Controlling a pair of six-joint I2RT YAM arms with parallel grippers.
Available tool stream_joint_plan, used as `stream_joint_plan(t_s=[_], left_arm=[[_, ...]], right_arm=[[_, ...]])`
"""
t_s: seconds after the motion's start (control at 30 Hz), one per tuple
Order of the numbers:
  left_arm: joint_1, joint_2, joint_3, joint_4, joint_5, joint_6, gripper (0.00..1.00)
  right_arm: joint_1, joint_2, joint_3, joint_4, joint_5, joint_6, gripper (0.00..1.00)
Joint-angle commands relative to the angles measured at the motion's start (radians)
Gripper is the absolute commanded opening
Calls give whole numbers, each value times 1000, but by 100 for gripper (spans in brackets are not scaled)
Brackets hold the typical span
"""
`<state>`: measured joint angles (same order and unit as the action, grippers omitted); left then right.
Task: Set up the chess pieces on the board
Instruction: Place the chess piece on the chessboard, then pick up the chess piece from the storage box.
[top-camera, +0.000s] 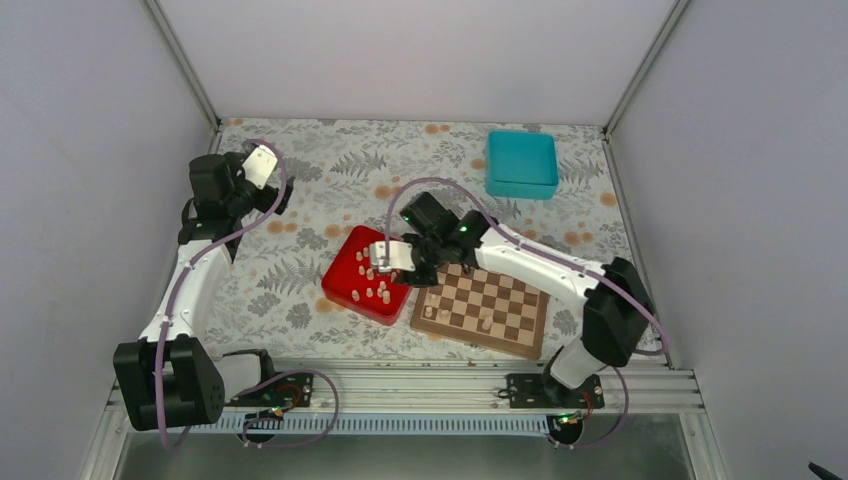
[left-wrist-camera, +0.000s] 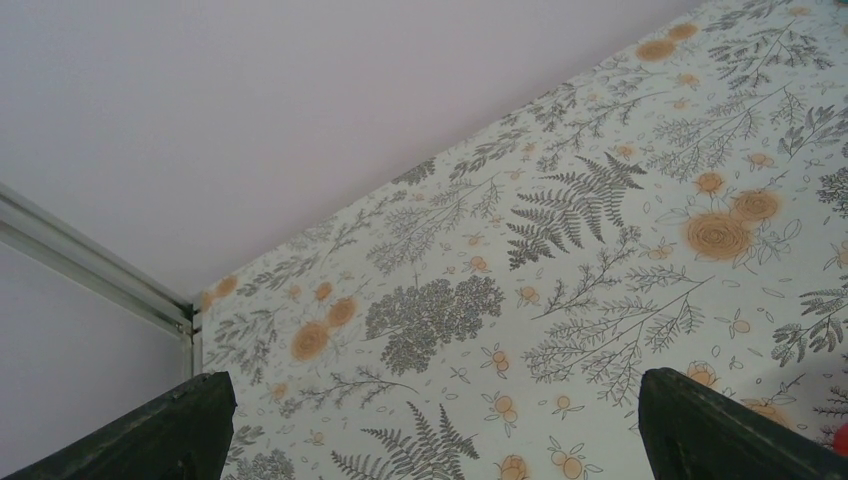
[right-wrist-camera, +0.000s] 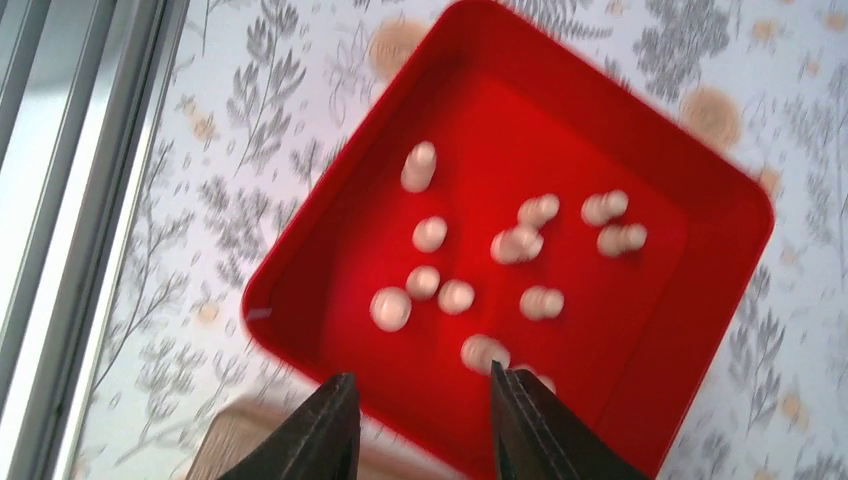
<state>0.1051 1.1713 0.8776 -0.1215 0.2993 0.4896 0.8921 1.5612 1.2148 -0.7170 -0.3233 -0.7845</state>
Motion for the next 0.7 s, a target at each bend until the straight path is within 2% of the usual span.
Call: stream_joint_plan(t_s=[0.0, 0.17, 0.33, 0.67], left_arm=[[7, -20, 5, 16, 30, 5, 100], [7, -21, 3, 17, 33, 6, 100], [7, -29, -5, 23, 32, 7, 100], [8, -24, -12, 30, 50, 7, 100]], right_arm=[[49, 93, 101, 74, -1, 10, 34], [106, 276, 255, 67, -1, -13, 34], [129, 412, 337, 44, 15, -45, 33], [132, 478, 373, 18, 15, -75, 31]])
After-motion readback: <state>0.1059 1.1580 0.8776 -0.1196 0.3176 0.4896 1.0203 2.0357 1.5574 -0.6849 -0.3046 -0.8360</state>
